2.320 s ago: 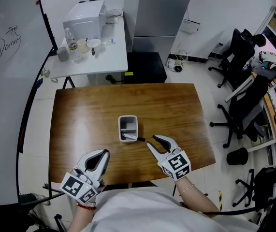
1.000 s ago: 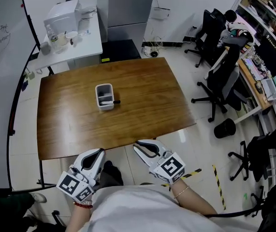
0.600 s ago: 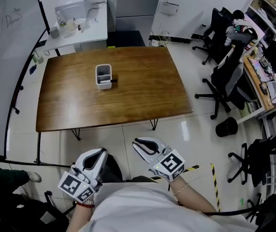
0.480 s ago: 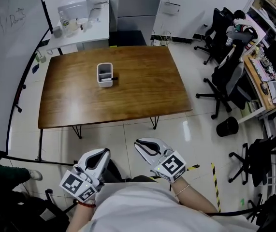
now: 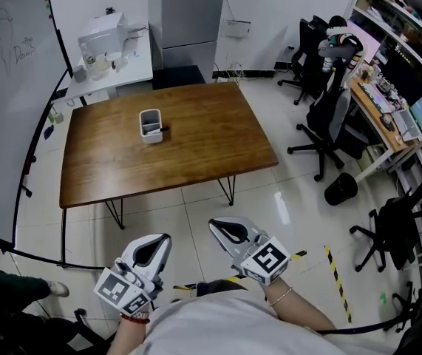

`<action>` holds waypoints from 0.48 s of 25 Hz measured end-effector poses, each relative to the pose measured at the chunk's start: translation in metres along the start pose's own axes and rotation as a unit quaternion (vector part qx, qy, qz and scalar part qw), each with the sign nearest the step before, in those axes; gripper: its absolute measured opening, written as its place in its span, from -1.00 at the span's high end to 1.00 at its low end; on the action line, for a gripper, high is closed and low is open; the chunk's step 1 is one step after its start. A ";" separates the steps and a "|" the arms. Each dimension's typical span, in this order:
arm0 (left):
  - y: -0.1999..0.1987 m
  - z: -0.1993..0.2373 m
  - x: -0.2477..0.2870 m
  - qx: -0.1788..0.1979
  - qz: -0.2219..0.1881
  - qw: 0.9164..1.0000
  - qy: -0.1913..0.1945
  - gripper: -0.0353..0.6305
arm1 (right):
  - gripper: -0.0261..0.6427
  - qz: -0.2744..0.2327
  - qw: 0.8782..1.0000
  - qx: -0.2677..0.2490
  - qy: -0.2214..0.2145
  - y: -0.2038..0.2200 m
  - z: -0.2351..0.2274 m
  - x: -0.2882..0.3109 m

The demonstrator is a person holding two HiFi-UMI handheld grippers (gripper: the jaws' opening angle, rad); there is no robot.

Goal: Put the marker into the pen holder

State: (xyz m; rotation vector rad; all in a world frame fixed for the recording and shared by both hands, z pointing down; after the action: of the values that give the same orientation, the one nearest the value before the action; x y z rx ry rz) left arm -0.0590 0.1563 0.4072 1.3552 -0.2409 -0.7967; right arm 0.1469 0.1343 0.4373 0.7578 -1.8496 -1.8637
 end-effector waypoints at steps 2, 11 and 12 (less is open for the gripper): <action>-0.008 -0.014 -0.012 -0.004 0.000 1.000 0.006 0.89 | 0.92 -0.006 1.000 0.006 0.001 -0.010 0.021 -0.008; -0.031 -0.024 -0.085 0.001 0.001 1.000 -0.013 0.89 | 0.92 -0.017 0.998 0.039 -0.056 -0.010 0.120 0.005; -0.033 -0.022 -0.091 0.003 0.002 1.000 -0.016 0.89 | 0.92 -0.017 0.997 0.043 -0.057 -0.009 0.125 0.010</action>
State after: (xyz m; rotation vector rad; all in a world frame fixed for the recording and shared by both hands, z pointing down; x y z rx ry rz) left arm -0.1243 0.2311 0.3969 1.3480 -0.2703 -0.8158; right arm 0.0612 0.2257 0.4242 0.7288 -2.0106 -1.8948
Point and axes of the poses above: the fingertips, and each gripper's own axes: x forward along the fingers, z to its left, y out of its underside, the point moved 7 cm from there along -x, backward along the fingers, and after that the axes turned 14 degrees about -z, right-handed, at the moved point
